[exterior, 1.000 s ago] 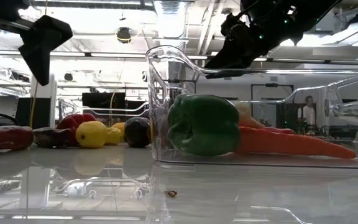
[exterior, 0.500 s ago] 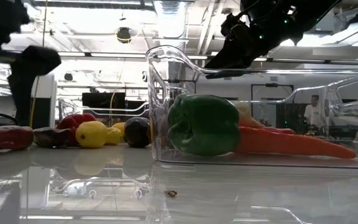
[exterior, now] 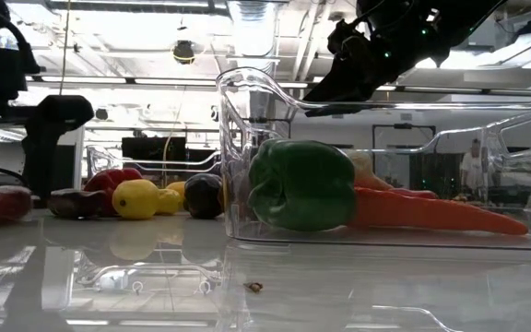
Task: Sort produce into baskets
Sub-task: Put the bottom red chili pepper into the bottom transparent bin
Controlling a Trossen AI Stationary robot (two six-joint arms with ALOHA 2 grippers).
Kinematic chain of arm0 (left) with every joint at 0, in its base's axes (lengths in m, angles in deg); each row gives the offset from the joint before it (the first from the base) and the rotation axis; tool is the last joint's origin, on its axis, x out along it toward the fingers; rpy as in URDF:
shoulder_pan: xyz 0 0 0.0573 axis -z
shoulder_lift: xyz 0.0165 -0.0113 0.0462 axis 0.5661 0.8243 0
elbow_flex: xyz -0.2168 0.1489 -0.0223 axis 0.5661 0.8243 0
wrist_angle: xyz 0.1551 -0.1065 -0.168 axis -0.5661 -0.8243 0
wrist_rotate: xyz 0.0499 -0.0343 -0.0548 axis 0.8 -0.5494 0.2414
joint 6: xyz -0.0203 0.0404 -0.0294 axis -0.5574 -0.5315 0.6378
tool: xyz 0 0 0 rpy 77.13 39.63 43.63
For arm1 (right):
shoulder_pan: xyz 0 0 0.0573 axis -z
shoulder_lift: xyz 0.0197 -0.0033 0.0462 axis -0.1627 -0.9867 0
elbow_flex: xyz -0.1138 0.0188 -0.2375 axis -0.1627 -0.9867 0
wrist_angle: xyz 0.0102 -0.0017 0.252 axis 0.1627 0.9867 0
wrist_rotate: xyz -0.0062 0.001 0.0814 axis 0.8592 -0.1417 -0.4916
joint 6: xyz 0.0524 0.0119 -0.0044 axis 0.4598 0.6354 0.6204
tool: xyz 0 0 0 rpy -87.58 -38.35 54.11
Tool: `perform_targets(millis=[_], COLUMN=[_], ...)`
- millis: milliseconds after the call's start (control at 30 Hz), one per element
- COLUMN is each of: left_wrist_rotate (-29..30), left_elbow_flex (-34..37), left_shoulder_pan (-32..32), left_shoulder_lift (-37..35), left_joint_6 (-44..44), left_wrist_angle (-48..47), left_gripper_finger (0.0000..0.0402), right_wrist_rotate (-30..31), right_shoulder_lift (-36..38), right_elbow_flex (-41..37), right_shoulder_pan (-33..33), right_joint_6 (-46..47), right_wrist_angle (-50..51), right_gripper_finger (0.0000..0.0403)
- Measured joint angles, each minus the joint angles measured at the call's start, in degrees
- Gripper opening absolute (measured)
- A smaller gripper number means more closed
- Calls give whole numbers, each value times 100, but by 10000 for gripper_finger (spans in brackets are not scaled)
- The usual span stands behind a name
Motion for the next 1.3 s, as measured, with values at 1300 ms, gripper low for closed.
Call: perform_targets(millis=[1300], left_wrist_rotate=[3069], left_elbow_flex=[-1111], left_shoulder_pan=[-279], left_shoulder_lift=[95], left_joint_6=[-2569], left_wrist_angle=[2774], left_gripper_finger=[165], right_wrist_rotate=[216], right_shoulder_lift=[0], right_elbow_flex=[0], right_shoulder_pan=[4], right_joint_6=[-66], right_wrist_angle=[17], right_gripper_finger=[325])
